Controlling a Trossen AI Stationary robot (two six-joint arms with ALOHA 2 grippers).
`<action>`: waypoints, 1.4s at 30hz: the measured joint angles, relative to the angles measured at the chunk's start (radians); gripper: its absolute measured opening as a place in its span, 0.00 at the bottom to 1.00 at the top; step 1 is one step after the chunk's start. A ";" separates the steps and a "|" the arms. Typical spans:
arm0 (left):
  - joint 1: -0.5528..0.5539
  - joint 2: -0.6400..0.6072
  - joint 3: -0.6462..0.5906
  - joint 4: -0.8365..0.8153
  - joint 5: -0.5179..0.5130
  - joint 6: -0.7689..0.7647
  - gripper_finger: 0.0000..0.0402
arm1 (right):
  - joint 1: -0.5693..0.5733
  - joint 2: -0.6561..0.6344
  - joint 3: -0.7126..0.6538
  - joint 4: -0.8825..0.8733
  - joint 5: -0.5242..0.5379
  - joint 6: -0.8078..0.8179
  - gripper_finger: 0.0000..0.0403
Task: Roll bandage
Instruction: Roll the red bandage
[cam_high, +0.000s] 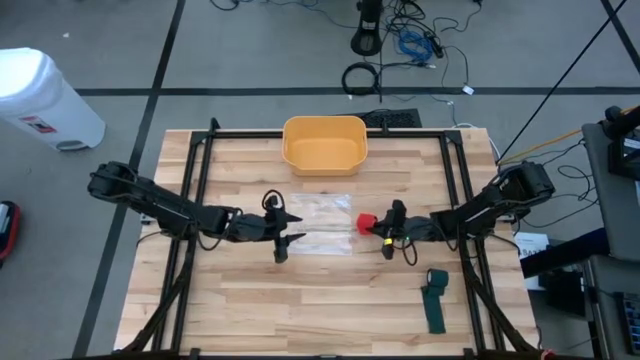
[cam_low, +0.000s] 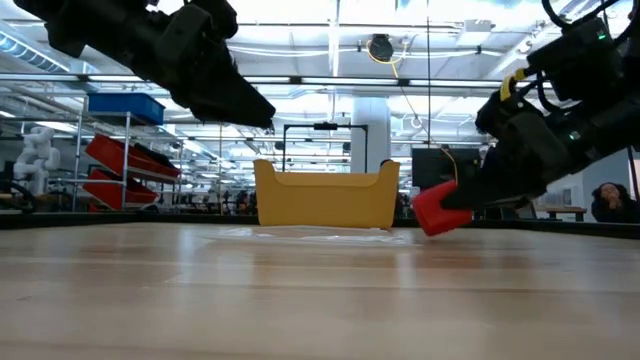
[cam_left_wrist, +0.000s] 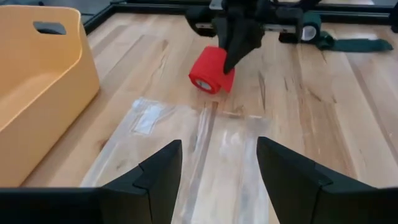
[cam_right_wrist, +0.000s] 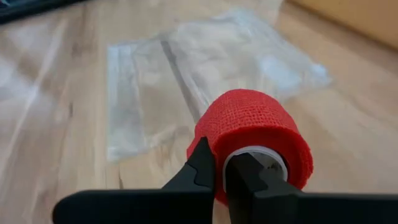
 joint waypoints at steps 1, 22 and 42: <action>0.000 0.000 0.000 0.000 0.000 0.000 0.53 | 0.000 0.000 0.000 -0.025 -0.010 0.012 0.01; 0.001 0.000 0.000 0.005 0.000 0.003 0.53 | -0.174 -0.134 0.637 -1.451 -0.444 -0.155 0.01; 0.001 -0.001 0.000 0.002 0.001 0.000 0.53 | -0.231 0.091 0.813 -1.629 -0.551 -0.297 0.01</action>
